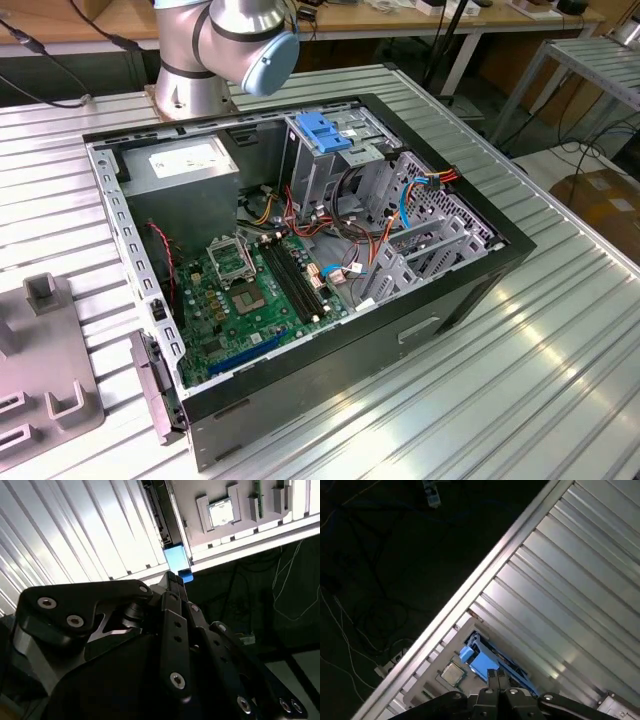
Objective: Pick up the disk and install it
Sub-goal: 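Pick up the disk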
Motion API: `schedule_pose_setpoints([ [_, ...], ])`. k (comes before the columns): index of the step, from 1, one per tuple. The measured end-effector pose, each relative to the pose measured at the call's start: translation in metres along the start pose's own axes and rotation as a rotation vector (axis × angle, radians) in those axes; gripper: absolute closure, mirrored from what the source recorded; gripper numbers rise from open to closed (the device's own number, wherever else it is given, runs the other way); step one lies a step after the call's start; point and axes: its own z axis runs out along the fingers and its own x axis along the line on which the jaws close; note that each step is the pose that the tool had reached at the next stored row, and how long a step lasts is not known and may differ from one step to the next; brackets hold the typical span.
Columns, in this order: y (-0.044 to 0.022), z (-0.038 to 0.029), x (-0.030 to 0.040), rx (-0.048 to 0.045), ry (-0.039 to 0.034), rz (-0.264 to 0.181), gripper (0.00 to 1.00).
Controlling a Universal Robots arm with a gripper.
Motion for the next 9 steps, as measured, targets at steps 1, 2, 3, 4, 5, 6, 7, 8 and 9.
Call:
schedule_pose_setpoints([
  [1, 0.0000, 0.0000, 0.0000, 0.0023, 0.0023, -0.040, 0.90],
  [2, 0.0000, 0.0000, 0.0000, 0.0040, 0.0041, -0.070, 0.90],
  [3, 0.0000, 0.0001, 0.0000, 0.0062, 0.0064, -0.107, 0.90],
  [4, 0.0000, 0.0001, 0.0000, 0.0079, 0.0080, -0.133, 0.90],
  [5, 0.0000, 0.0002, 0.0000, 0.0114, 0.0115, -0.185, 0.90],
  [6, 0.0000, 0.0001, 0.0000, 0.0137, 0.0138, -0.221, 0.90],
  [7, 0.0000, 0.0002, 0.0000, 0.0172, 0.0173, -0.277, 0.90],
  [8, 0.0000, 0.0002, 0.0000, 0.0183, 0.0185, -0.299, 0.90],
  [9, 0.0000, 0.0003, 0.0000, 0.0192, 0.0194, -0.319, 0.90],
])
